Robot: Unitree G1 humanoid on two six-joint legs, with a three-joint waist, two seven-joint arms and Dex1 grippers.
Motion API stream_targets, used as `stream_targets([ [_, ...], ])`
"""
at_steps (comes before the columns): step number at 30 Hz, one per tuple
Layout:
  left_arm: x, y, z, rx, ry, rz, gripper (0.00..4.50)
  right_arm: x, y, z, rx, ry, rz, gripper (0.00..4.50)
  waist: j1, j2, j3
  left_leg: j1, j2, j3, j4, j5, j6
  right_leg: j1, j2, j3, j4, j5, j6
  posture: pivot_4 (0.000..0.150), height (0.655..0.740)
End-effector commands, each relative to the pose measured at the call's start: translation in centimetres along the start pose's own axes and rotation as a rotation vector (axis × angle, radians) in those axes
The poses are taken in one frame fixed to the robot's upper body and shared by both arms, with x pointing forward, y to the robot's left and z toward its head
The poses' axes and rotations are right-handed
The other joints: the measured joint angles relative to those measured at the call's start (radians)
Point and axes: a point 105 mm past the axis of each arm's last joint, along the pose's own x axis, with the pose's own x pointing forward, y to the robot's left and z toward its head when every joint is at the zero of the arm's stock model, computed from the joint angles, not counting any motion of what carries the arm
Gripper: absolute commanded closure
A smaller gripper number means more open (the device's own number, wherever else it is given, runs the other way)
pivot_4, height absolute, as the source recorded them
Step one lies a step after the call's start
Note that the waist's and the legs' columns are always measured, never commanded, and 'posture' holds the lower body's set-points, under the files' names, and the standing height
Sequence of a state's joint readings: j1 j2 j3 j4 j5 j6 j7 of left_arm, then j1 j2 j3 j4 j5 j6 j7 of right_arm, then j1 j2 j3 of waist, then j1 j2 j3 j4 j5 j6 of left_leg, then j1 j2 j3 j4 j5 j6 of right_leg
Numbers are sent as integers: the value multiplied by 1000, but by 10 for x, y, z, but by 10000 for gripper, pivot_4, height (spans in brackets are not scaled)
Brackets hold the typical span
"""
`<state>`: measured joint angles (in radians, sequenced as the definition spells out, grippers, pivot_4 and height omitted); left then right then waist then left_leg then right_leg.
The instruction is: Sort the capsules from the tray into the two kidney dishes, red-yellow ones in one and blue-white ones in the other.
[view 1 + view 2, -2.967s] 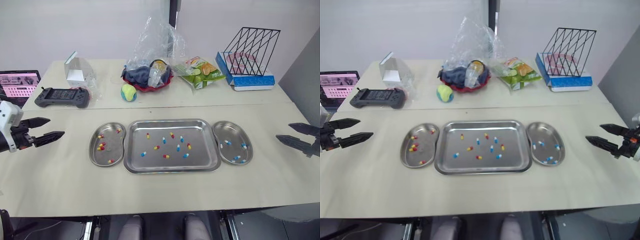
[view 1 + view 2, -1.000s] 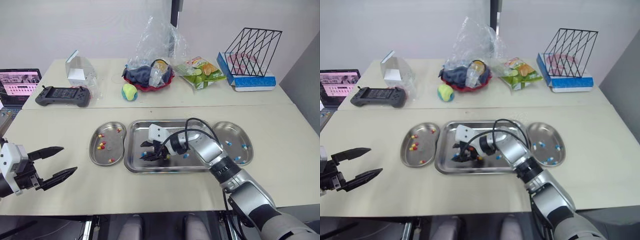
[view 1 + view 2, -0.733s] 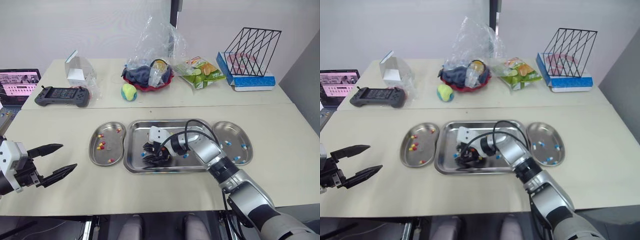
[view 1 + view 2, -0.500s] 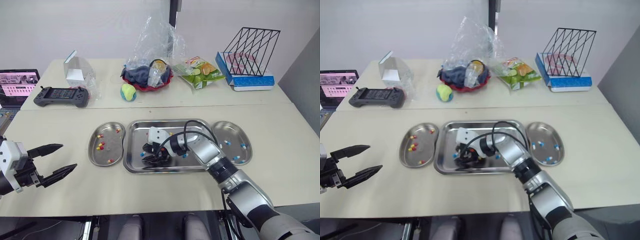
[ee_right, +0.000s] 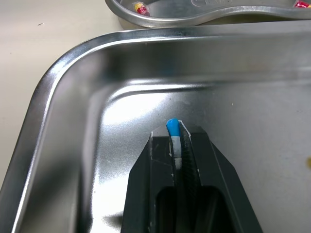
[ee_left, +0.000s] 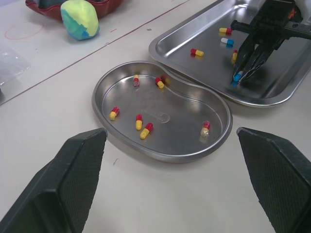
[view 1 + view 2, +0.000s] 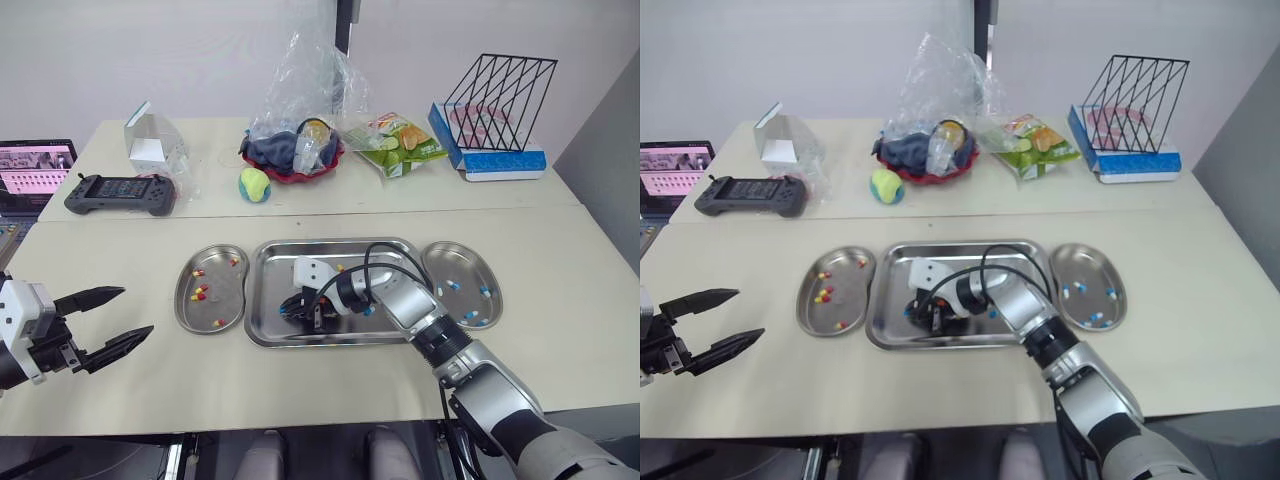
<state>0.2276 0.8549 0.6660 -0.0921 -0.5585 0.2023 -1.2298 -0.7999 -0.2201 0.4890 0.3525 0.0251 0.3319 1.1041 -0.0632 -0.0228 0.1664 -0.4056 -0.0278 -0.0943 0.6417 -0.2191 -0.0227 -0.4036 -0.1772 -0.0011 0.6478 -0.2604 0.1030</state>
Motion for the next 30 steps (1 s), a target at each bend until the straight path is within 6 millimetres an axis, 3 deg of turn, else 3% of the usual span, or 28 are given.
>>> stream_targets([
  [1,0,4,15,2,-58,-10,0,-26,-10,47,-32,-172,-52,44593,1,0,0,-1,0,0,0,0,0,0,0,0,0,0,0,1500,7346],
  [5,5,7,18,-5,-87,-33,0,-59,-16,68,29,-302,-108,44593,7,0,0,0,0,-1,0,0,0,1,0,-1,0,0,0,1500,7346],
  [9,13,5,20,-15,-100,-76,0,-108,-20,64,102,-357,-225,44593,18,0,0,-1,0,-1,0,0,0,1,0,-1,0,0,0,1500,7346],
  [15,25,14,36,-82,-200,-117,0,-184,-32,17,212,-309,-554,44593,27,0,0,-2,0,0,0,0,0,2,0,-1,0,0,0,1500,7346],
  [21,30,13,40,-87,-200,-162,0,-217,-28,-18,235,-205,-701,44593,10,0,0,-1,1,3,0,-1,1,1,0,-1,0,0,0,1500,7346],
  [25,37,14,38,-78,-190,-188,0,-267,-7,-74,307,-53,-878,44593,25,0,0,-1,1,4,0,-1,2,2,0,-1,0,0,0,1500,7346],
  [30,37,13,36,-88,-182,-213,0,-278,15,-105,353,30,-890,44593,22,0,0,1,1,8,1,-2,3,6,-1,-1,-3,1,-1,1500,7346],
])
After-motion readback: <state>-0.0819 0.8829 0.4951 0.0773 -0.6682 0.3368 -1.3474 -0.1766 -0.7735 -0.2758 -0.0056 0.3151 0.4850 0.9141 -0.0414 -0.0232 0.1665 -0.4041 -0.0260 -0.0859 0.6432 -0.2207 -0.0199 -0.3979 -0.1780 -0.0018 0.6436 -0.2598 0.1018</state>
